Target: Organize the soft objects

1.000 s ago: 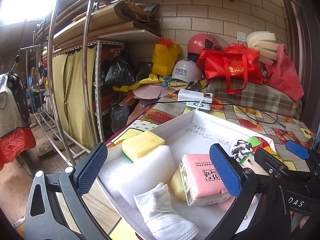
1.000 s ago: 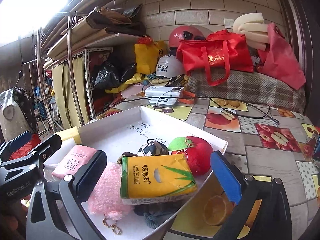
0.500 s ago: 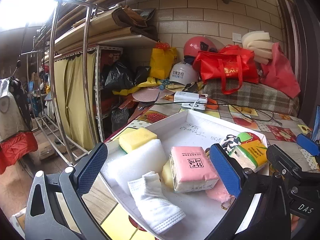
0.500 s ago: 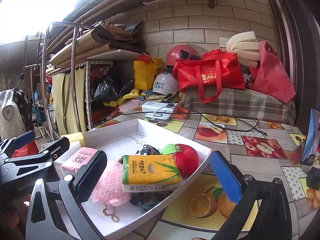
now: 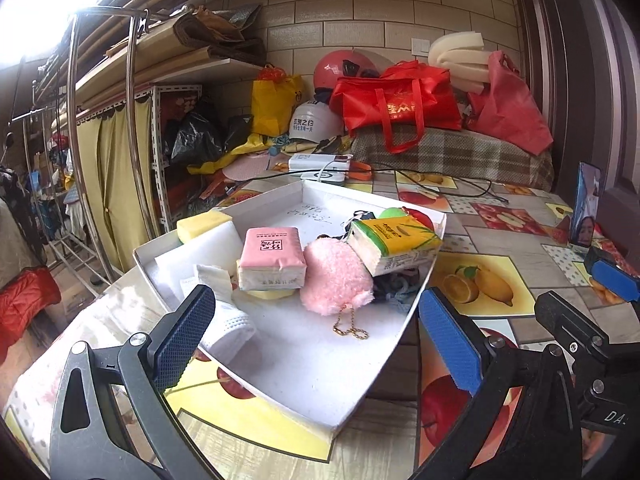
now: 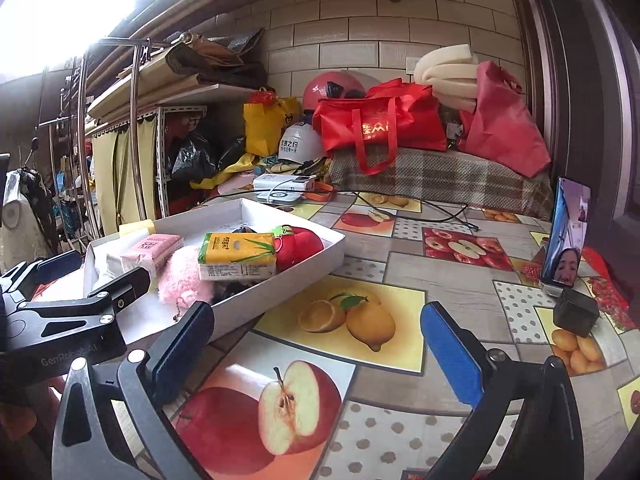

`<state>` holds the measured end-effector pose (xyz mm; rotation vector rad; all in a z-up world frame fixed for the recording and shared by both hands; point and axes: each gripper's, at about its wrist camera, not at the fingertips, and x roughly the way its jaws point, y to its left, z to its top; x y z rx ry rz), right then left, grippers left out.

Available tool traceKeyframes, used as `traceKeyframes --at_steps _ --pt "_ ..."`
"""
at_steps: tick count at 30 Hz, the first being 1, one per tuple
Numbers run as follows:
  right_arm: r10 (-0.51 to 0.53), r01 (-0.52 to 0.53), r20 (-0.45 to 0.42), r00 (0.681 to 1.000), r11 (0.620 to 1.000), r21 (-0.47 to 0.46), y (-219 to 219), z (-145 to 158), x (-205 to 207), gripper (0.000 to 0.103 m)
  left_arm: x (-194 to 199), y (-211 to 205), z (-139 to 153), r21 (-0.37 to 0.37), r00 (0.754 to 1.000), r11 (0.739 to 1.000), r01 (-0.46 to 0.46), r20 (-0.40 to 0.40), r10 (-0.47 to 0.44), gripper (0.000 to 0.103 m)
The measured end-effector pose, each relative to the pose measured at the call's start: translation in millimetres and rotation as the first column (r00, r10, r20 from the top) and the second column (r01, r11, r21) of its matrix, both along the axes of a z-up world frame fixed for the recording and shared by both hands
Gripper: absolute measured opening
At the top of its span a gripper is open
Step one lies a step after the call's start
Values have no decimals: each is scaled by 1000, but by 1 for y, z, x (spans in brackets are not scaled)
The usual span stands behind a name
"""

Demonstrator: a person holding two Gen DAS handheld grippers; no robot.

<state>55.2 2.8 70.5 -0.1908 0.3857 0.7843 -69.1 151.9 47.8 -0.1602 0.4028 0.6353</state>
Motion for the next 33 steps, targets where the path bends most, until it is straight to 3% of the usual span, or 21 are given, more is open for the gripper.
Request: traceKeyframes --at_steps 3,8,12,14,17,23,33 --pt "12 -12 16 1000 1000 8 -24 1 -9 103 -9 -24 2 2 1000 1000 15 5 -15 103" --pt "14 -22 114 993 997 73 -70 13 -41 103 -8 -45 0 25 995 999 -44 -89 46 103" --pt "-90 69 221 971 992 102 -98 25 -63 103 -11 -53 -1 12 996 1000 -14 -83 15 103" --pt "-158 139 228 961 985 99 -104 26 -65 103 -10 -56 -1 4 996 1000 22 -83 -22 103" --pt "-185 173 134 974 980 96 -107 21 -49 103 -6 -56 -3 0 994 999 35 -99 -35 103" --pt "-116 119 -48 992 990 81 -109 9 -25 103 -4 -55 -4 -16 994 999 30 -107 -31 103" --pt "-56 58 -127 990 998 19 -100 -3 -19 103 -3 -53 -5 -28 993 999 26 -113 -29 103"
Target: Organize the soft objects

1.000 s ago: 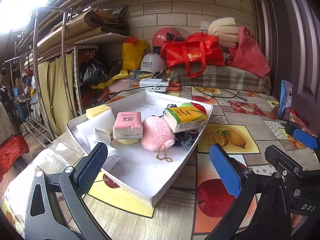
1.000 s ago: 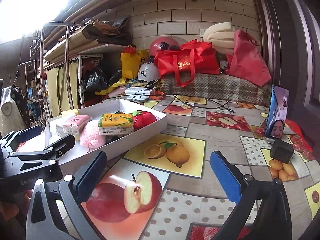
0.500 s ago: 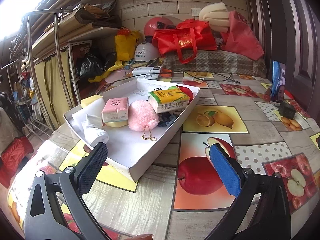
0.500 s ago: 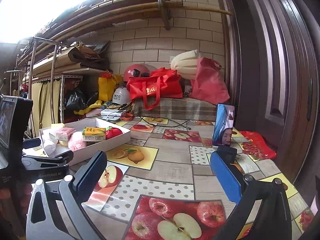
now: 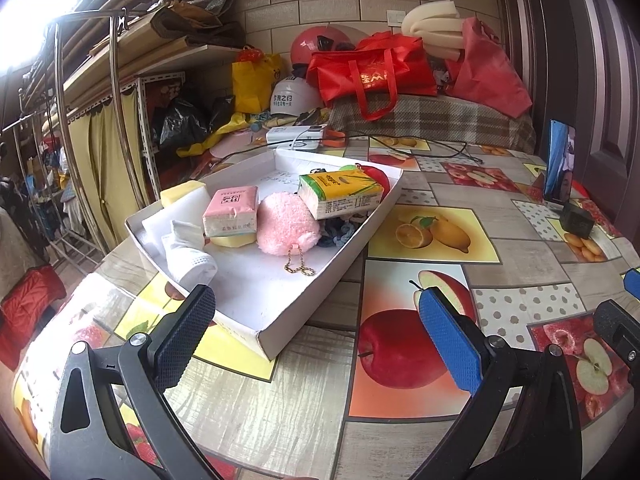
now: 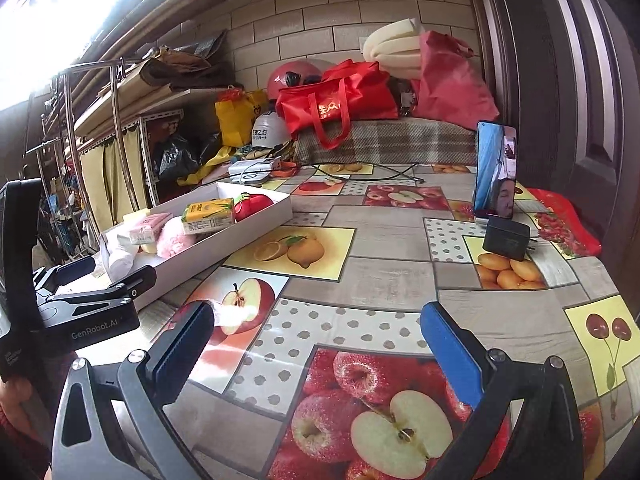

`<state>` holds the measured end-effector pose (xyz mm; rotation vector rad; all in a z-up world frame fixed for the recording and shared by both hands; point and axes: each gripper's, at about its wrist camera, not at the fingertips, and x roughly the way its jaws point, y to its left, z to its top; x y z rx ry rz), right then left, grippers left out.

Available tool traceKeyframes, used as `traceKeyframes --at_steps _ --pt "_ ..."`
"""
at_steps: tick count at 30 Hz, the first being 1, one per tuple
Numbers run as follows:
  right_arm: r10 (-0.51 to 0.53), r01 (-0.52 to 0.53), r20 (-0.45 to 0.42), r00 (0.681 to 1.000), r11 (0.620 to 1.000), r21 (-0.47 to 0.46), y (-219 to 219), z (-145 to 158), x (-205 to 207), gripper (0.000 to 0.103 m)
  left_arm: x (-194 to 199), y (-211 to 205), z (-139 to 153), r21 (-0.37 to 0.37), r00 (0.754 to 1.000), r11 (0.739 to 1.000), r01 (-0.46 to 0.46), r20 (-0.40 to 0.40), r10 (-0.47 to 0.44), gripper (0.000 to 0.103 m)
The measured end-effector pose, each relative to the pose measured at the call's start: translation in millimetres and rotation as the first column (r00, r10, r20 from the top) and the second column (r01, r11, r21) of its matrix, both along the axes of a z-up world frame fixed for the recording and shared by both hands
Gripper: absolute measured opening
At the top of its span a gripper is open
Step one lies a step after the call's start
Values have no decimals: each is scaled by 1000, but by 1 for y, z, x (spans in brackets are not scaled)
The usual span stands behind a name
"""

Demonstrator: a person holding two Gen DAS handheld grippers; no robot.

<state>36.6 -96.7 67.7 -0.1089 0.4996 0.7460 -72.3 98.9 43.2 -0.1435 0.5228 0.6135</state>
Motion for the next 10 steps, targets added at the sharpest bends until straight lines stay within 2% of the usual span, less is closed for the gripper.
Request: traceKeyframes --at_steps 10 --pt "7 -7 -3 1000 1000 -5 0 0 0 103 -2 1 0 -2 1000 1000 3 9 -3 103"
